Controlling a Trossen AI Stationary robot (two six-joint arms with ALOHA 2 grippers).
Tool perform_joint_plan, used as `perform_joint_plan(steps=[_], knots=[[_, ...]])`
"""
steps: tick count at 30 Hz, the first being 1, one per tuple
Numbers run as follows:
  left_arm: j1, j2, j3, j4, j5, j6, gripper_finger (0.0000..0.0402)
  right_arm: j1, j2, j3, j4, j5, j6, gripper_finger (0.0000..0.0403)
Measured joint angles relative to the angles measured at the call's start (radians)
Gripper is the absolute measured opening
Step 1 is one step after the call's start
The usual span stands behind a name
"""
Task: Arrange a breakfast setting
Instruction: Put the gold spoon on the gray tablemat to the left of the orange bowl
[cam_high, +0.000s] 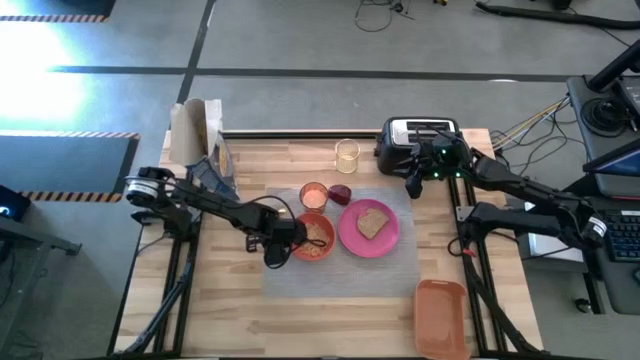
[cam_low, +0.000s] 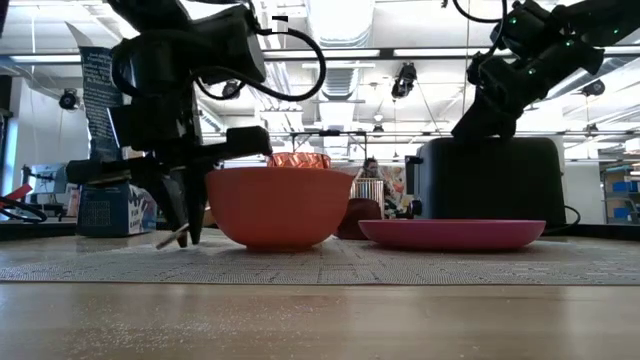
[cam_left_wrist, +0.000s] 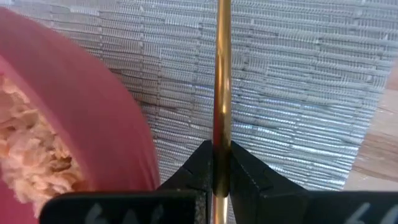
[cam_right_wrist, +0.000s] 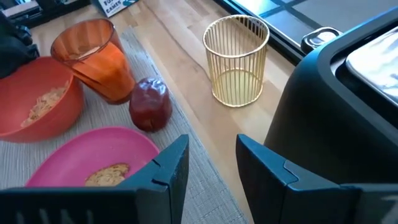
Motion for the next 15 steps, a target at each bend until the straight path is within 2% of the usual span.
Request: perform_joint_plan(steps=[9, 15], knots=[[0.0, 0.003, 0.0, -0.008, -0.004, -0.001, 0.0014, 0.0, 0.001, 0.0, -0.008, 0.0, -0.038, 0.0123], [-0.002, 0.002, 0.0, -0.009, -0.006, -0.033, 0.004, 0.0, 0.002, 0.0, -0.005, 0.001, -0.029, 0.0123]])
